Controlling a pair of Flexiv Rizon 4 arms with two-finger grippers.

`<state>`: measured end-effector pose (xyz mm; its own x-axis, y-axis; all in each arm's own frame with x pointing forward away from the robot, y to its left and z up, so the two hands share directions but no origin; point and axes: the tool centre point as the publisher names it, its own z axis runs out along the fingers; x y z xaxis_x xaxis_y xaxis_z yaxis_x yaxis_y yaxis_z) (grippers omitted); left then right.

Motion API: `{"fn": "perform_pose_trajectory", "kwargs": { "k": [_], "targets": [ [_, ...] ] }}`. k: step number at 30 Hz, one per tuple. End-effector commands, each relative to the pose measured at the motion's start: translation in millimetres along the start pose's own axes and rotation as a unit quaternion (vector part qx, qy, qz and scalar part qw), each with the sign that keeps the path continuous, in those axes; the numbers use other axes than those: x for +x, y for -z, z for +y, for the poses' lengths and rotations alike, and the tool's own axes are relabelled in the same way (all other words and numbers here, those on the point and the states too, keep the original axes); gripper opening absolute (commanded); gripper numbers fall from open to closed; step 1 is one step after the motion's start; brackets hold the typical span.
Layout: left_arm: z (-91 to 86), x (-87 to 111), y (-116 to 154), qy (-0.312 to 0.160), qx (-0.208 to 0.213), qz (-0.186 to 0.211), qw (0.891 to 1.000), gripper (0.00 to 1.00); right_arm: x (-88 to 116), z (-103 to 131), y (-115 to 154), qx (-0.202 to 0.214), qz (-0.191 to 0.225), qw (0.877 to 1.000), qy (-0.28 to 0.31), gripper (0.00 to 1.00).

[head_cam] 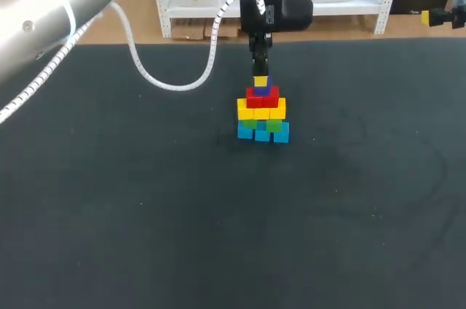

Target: Place the blue cubes, place green cubes on the blue cubes, place the yellow cubes on the green cubes, then place the red cubes on the yellow cubes, and place purple cube on the red cubes.

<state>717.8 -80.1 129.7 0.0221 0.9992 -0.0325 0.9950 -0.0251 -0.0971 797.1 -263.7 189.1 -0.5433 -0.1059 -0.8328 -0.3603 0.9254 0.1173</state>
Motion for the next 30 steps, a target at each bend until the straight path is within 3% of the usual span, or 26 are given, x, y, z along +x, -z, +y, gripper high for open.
{"fn": "perform_pose_trajectory", "kwargs": {
  "k": [1, 3, 4, 5, 13, 21, 30],
  "targets": [
    [2.4, -0.1, -0.3, -0.001, 0.004, 0.000, 1.000, 0.33, 0.2, -0.4, -0.3, -0.001, 0.000, 1.000, 0.000, 1.00],
    [2.5, -0.2, 0.0, -0.003, 0.004, 0.000, 1.000, 0.47, 0.2, -0.4, -0.3, -0.001, 0.000, 1.000, 0.000, 1.00],
    [2.6, -0.2, 0.6, -0.003, 0.003, -0.001, 1.000, 0.69, 0.2, -0.4, -0.3, -0.001, 0.000, 1.000, 0.000, 1.00],
    [3.2, -0.2, 1.1, -0.002, 0.001, -0.001, 1.000, 1.00, 0.2, -0.4, -0.3, -0.001, 0.000, 1.000, 0.000, 1.00],
    [3.9, -0.8, 5.0, 0.008, -0.005, -0.016, 1.000, 1.00, 0.2, -0.4, -0.3, -0.001, 0.000, 1.000, 0.000, 1.00],
    [-5.3, 12.4, 43.1, 0.033, -0.053, -0.099, 0.993, 1.00, 0.2, -0.4, -0.3, -0.001, 0.000, 1.000, 0.000, 1.00],
    [-14.4, 47.5, 78.5, 0.070, -0.125, -0.193, 0.971, 1.00, 0.2, -0.4, -0.3, -0.001, 0.000, 1.000, 0.000, 1.00]
  ]
}}
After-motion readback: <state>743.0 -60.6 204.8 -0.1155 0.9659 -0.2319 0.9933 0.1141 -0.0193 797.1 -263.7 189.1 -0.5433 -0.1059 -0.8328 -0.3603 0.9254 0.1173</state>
